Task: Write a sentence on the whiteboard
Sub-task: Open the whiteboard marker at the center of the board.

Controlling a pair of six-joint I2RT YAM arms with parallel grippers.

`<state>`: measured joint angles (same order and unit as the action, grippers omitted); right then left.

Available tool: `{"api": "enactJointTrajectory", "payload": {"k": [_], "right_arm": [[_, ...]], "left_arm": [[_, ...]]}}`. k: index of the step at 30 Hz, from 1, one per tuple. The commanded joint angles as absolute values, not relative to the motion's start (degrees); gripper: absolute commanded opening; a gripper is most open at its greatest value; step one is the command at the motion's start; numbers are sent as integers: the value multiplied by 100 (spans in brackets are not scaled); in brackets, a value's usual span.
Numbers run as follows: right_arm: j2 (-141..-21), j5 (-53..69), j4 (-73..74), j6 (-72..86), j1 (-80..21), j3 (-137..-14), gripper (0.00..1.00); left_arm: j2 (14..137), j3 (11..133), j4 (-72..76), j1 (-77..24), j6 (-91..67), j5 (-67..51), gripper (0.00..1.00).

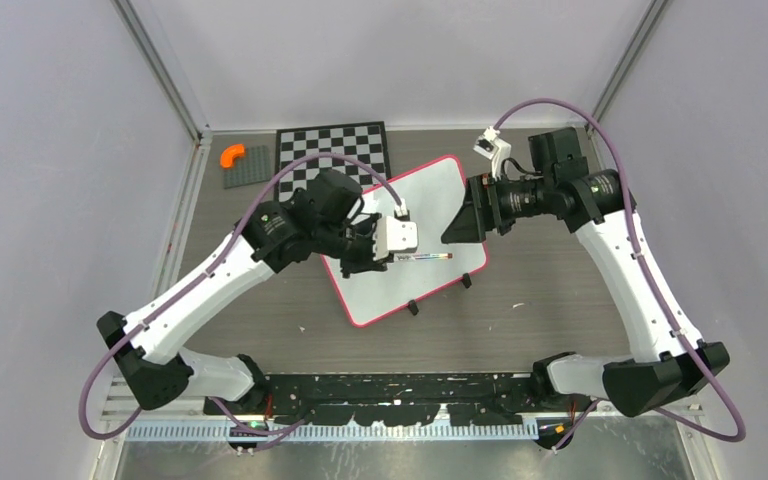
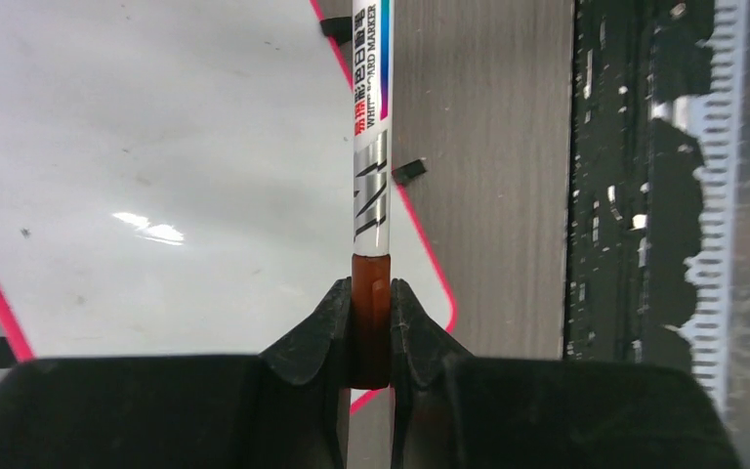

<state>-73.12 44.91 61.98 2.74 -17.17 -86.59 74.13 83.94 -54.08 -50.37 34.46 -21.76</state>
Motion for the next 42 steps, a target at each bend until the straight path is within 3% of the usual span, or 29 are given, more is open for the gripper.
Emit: {"api": "enactJointTrajectory", "payload": {"k": [1,12,18,26,30,42], "right_arm": [[-7393,5478,5837,366,-1698,-8736,84],[-7574,5923,5325,900,-2248,-8621,79],[-7591,5973,5069,1170,-2466,-8643,59],[-7625,5955,4921,1330,-2608,-8631,56],[-7611,5941,4858,1389,-2624,-8626,45],[-7598,6082,4954,1268,-2738,-8553,26]], "left_arm": [[7650,8903,-5774,-4833,2266,-3038,0],[7852,9101,-5283,-4326,1468,-3557,0],[7952,9085,-5140,-4307,1251,-3745,0],[8080,9179,-4989,-4303,949,-3957,0],[8160,9209,-4879,-4300,734,-4029,0],[8300,9405,-5100,-4289,986,-4153,0]]}}
